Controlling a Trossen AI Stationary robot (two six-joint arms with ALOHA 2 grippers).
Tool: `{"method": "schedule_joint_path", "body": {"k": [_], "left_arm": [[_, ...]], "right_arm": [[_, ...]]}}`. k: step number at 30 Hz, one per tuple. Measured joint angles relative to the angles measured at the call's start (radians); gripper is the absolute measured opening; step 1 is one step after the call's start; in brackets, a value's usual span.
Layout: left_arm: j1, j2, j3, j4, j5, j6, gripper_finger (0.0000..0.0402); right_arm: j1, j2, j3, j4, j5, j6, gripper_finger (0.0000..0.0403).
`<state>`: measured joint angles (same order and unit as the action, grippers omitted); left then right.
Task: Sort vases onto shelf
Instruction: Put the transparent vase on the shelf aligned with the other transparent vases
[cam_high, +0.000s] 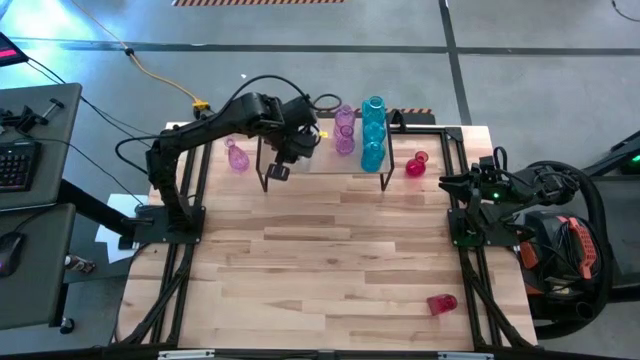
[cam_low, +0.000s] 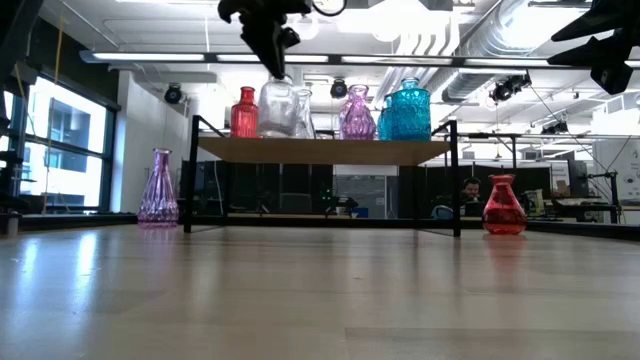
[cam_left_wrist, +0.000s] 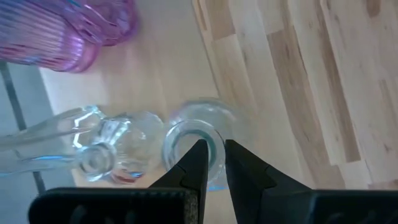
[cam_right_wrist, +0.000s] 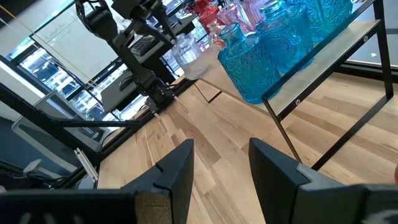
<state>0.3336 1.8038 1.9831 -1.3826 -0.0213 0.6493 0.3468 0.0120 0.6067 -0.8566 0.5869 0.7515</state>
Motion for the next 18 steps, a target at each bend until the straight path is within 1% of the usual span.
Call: {"method": "schedule_joint_path", "body": {"k": [4,10,18], "left_arm": [[0.0,-0.001,-0.007,0.007,-0.012,-0.002,0.005],[0.001,0.018,-0.014,0.025,0.005,-0.039,0.0053],[-0.008,0.015,-0.02,-0.036,-0.025,-0.08,0.0051]], "right_arm": [[0.0,0.0,0.0,0.0,0.0,0.0,0.0136],[0.0,0.0,0.0,0.0,0.0,0.0,0.0136],[0.0,0.0,0.0,0.0,0.0,0.0,0.0136]]}}
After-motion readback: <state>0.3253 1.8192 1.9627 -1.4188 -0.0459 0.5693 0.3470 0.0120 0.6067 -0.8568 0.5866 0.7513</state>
